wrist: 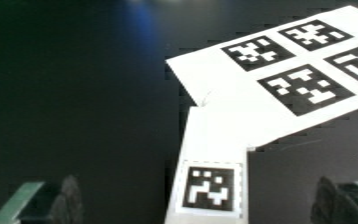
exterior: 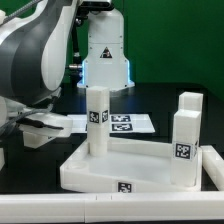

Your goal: Assemble desk

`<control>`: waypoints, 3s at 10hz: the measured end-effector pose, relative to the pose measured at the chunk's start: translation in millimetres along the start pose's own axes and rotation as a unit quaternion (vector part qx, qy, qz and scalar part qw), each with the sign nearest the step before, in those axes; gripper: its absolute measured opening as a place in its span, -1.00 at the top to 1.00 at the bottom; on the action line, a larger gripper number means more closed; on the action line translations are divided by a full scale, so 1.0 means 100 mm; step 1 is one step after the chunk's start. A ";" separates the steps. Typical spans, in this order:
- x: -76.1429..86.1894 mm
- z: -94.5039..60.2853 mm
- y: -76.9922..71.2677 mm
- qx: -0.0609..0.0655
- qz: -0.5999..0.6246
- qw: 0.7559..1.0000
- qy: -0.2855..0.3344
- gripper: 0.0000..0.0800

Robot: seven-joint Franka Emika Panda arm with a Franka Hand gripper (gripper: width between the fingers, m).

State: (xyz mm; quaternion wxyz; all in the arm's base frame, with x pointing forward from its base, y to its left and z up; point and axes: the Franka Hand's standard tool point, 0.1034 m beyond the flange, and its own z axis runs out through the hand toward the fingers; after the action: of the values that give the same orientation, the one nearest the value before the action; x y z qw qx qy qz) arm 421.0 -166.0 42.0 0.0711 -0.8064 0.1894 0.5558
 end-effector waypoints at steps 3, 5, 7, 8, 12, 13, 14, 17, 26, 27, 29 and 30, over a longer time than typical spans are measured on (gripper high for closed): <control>0.06 0.02 0.04 0.001 0.004 1.000 0.005 -0.62; 0.10 0.00 0.17 0.010 0.012 1.000 0.013 -0.62; 0.15 0.03 0.20 0.012 0.014 1.000 0.014 -0.62; 0.15 0.03 0.20 0.011 0.014 1.000 0.014 -0.62; 0.15 0.03 0.20 0.011 0.014 1.000 0.014 0.49; 0.15 0.03 0.20 0.011 0.014 1.000 0.014 0.81; 0.14 0.01 0.18 0.010 0.014 1.000 0.015 0.81; 0.01 -0.10 0.07 0.005 0.005 1.000 0.023 0.99; -0.04 -0.18 0.19 0.097 0.074 0.991 0.045 -0.37; -0.03 -0.18 0.19 0.097 0.075 0.991 0.049 -0.57; 0.07 -0.17 0.16 0.092 0.076 0.991 0.066 -0.61; 0.13 -0.13 0.16 0.091 0.077 0.990 0.072 -0.62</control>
Offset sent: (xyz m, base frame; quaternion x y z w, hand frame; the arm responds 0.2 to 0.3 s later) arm -0.0107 -0.0159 -0.0197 0.0340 0.0344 0.0343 0.9982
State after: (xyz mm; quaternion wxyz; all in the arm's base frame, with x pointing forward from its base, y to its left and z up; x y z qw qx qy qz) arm 429.6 -188.0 36.5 0.0872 -0.8176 0.3055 0.4802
